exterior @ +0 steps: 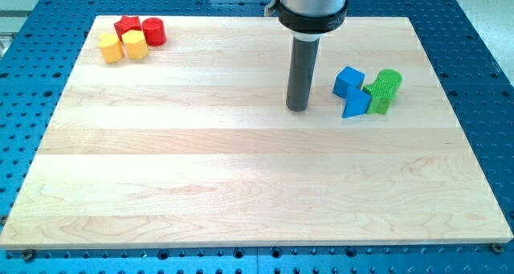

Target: Separate the green star from the blocks

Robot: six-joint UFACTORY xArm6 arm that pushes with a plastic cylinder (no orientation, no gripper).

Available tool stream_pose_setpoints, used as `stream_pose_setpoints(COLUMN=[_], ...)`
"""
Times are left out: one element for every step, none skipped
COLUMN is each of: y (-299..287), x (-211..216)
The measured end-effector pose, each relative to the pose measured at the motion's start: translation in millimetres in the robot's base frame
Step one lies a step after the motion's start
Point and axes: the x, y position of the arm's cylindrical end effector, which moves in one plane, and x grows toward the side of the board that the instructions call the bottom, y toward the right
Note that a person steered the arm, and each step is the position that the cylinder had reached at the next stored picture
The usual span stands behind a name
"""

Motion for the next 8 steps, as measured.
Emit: stream_pose_setpoints(y=[0.0,0.0,0.0,21.5,111.4,197.8,194.7,141.1], x=[0.0,2.9,3.3,70.9,67.5,14.9,-57.3,-62.6])
